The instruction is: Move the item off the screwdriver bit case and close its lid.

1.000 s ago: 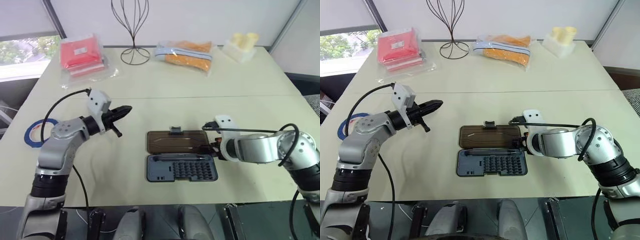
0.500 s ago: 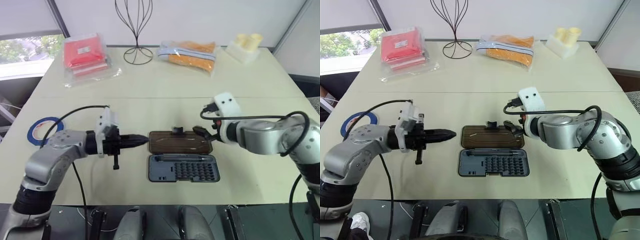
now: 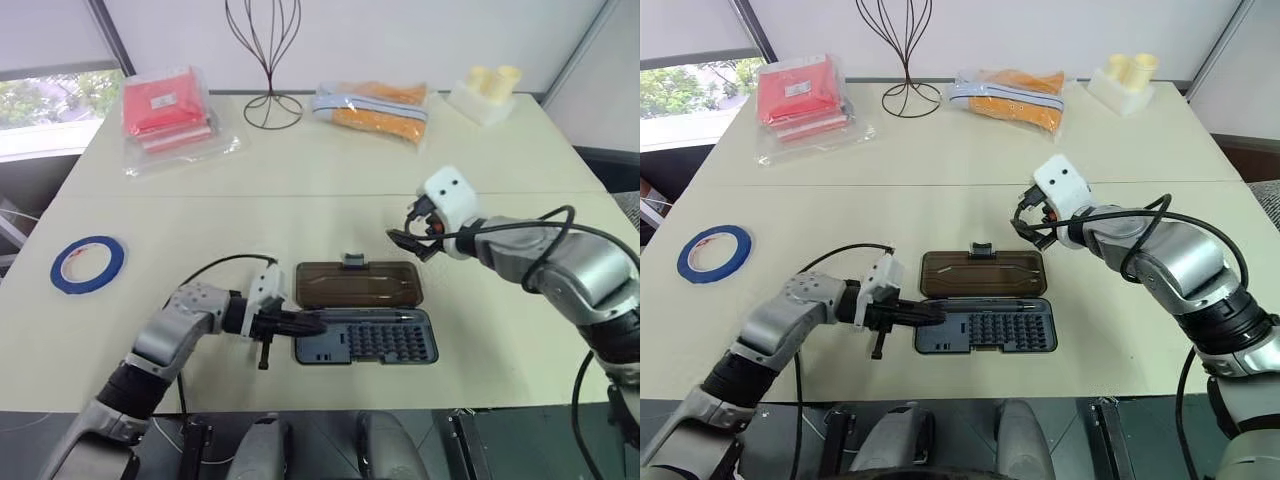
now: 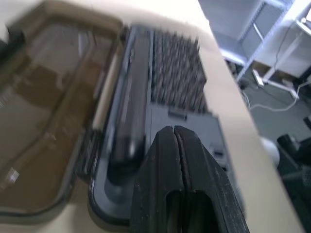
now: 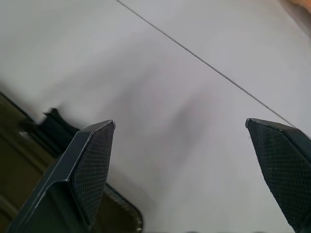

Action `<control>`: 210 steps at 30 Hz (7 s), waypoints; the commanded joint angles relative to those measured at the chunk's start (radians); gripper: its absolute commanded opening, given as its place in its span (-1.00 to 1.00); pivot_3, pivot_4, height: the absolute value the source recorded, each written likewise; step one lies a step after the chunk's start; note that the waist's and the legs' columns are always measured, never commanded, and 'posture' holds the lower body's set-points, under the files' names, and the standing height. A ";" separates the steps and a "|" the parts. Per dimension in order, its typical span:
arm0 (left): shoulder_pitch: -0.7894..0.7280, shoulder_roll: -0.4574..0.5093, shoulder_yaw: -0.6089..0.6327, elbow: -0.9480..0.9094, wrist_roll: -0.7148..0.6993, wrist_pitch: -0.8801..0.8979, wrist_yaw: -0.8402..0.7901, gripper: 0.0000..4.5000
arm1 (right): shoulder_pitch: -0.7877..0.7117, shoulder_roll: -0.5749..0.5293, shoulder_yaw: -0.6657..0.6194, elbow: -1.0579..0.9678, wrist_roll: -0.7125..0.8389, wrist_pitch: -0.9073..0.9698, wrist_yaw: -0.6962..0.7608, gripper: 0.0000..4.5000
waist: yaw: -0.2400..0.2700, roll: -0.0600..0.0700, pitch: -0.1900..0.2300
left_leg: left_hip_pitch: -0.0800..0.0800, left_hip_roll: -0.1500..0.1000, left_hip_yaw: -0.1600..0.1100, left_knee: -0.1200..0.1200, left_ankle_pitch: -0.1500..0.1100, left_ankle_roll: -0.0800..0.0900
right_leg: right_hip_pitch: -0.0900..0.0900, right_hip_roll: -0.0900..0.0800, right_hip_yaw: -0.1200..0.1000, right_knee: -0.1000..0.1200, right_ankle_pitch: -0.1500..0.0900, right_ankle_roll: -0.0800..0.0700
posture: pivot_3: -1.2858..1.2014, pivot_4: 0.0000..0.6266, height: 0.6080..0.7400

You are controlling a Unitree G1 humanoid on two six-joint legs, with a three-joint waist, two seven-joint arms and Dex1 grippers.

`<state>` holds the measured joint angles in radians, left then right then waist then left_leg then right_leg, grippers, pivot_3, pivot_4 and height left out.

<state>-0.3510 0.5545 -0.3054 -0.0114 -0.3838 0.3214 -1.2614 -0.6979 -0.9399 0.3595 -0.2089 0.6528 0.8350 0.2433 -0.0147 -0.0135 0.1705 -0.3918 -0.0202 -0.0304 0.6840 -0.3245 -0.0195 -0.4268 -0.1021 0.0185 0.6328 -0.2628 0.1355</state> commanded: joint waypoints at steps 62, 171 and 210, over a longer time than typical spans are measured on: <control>0.060 0.010 0.001 0.039 0.113 -0.119 0.049 -1.00 | -0.173 0.345 0.109 0.791 -0.803 -0.638 0.977 -0.99 | -0.008 0.003 -0.010 | 0.024 0.001 -0.001 -0.001 0.000 0.000 | 0.022 0.001 0.000 0.001 0.000 0.000 | 0.03 -0.52 1.00; -0.329 -0.075 0.046 0.244 0.045 0.135 -0.238 -1.00 | -0.036 0.060 -0.521 -0.375 -0.378 0.190 0.666 0.97 | 0.002 0.002 -0.007 | 0.015 -0.001 -0.002 -0.001 -0.001 0.001 | 0.016 -0.001 -0.001 -0.001 0.000 0.000 | 0.03 -0.52 1.00; -0.505 -0.097 0.058 0.544 0.162 -0.018 -0.131 -1.00 | 0.461 0.011 -0.374 -0.586 -0.158 0.020 0.658 -0.56 | 0.004 -0.001 -0.004 | 0.015 -0.001 -0.002 -0.001 -0.002 0.003 | 0.017 0.000 -0.001 -0.002 0.000 0.000 | 0.03 -0.52 1.00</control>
<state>-0.8281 0.4630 -0.2504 0.5143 -0.2443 0.3481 -1.4084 -0.2361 -0.9188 -0.0174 -0.7665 0.5029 0.8958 0.8952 -0.0107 -0.0142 0.1662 -0.3767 -0.0210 -0.0326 0.6832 -0.3263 -0.0167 -0.4096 -0.1022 0.0171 0.6307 -0.2630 0.1357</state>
